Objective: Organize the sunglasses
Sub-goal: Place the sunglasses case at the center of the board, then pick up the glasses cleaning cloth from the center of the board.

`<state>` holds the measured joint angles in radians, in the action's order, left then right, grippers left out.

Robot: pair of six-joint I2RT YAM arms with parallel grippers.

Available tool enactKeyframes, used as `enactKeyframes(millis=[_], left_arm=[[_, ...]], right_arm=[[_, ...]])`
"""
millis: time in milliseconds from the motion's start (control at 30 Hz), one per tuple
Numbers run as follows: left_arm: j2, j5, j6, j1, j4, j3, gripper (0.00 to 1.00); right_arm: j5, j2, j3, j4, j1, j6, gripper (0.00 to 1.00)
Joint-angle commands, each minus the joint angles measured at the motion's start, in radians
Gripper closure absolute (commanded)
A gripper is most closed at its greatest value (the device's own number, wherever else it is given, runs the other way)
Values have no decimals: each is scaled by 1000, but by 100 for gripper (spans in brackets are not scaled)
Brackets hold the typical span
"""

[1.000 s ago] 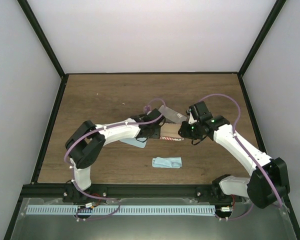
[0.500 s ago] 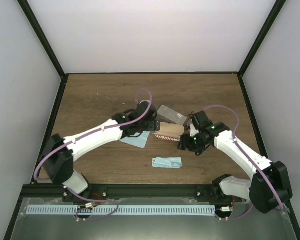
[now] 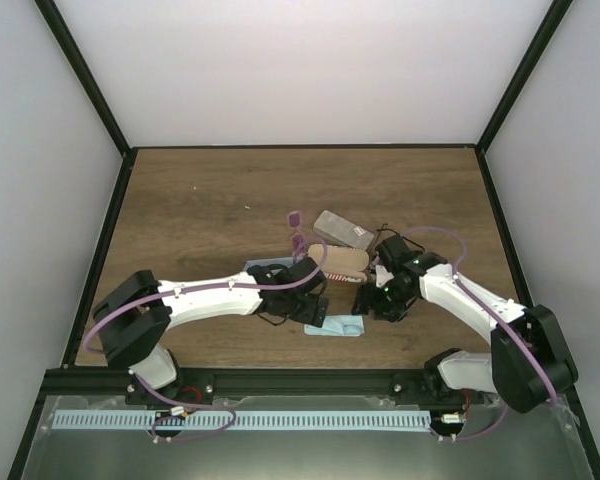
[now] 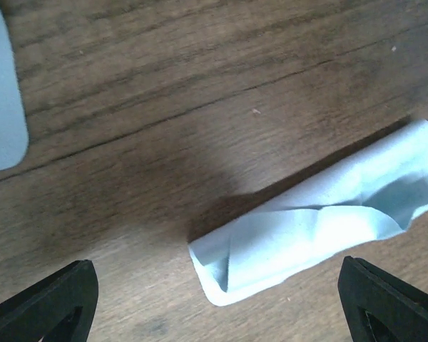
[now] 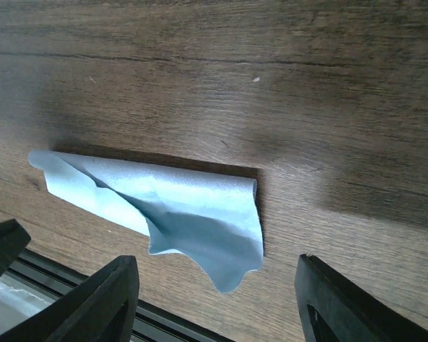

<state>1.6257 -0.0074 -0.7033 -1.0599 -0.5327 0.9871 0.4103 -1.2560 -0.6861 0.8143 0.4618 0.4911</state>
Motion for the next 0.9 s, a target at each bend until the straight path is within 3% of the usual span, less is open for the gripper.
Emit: enactKeyframes(millis=[0,533,867], left_arm=[[-15,78,-23,-5,0,-10,6],[27,122,-68,-17,17,-64,14],[104,116,-56,-17,24,-11,29]], right_arm=[[1,-6,-26,-17,5,14,38],[-17,-13,-21,1,8,1,37],[-28,-1,-19,12,6,-7,37]])
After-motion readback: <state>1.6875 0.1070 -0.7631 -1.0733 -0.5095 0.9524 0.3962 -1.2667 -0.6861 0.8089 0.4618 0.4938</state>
